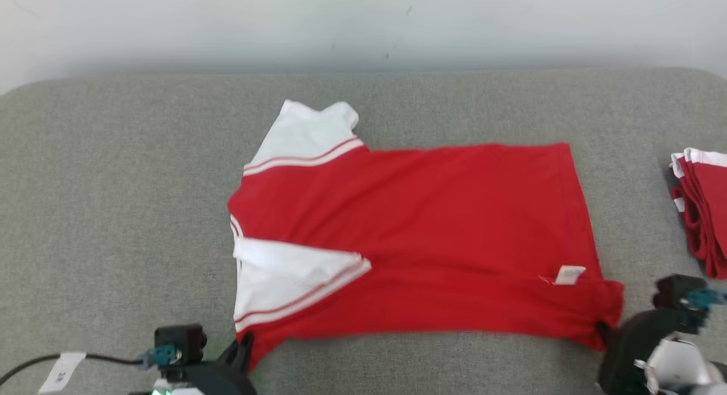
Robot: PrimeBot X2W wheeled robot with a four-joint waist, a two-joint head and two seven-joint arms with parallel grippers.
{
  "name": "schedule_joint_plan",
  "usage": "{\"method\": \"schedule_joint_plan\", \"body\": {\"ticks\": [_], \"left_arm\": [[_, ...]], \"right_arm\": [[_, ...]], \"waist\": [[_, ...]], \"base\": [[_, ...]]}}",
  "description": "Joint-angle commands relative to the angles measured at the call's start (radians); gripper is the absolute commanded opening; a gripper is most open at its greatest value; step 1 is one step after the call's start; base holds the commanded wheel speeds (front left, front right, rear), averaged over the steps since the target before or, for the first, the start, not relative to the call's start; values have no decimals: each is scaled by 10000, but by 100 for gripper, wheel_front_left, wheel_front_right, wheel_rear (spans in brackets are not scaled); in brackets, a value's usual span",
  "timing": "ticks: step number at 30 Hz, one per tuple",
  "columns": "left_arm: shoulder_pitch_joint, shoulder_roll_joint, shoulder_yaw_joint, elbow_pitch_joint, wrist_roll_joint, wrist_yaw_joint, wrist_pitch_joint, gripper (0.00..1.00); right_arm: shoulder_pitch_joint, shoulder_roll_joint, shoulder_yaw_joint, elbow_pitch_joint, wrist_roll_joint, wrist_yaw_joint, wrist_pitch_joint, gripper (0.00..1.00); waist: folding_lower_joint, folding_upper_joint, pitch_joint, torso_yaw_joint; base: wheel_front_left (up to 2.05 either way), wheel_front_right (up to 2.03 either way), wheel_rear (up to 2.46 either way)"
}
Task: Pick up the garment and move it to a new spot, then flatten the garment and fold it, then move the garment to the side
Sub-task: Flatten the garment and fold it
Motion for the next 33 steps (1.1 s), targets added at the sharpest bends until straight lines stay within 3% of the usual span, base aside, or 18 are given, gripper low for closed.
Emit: {"method": "schedule_joint_plan", "body": {"ticks": [1,11,19,25,26,27,28,33], "left_arm": [[471,195,7,-61,-153,10,193,0],[1999,928,192,-2192,-394,400,954,0],[2645,1160,94,-3388,-554,565,1516,0],[2867,1344,46,-3409,-355,709,1561,0],[2808,1358,43,-3378,-266,734,1474,9],[2714,1345,60,-3358,-171,748,1305,70],[2636,1320,67,-3297,-86,745,1159,100],[2459,1207,90,-2959,77,806,631,100]], "right_arm": [[282,-18,-200,-344,69,10,108,0],[1773,-23,-670,-2372,463,6,1169,0],[2554,-17,-472,-2607,1100,6,1423,0],[2780,-13,-271,-2338,1272,6,1353,0],[2716,-17,-251,-2284,1315,6,1256,0],[2596,-20,-257,-2258,1319,6,1093,44],[2512,-17,-269,-2133,1384,6,1002,100],[2304,-20,-85,-1905,1290,8,849,100]], "waist": [[-1,-1,-165,43],[-1,-1,-429,-31],[-1,-1,-423,-3],[-1,-1,-415,-84],[-1,-1,-410,-95],[-1,-1,-403,-107],[-1,-1,-394,-117],[-1,-1,-394,-150]], "base": [[0,0,0],[0,0,0],[0,0,0],[0,0,0],[0,0,0],[0,0,0],[0,0,0],[0,0,0]]}}
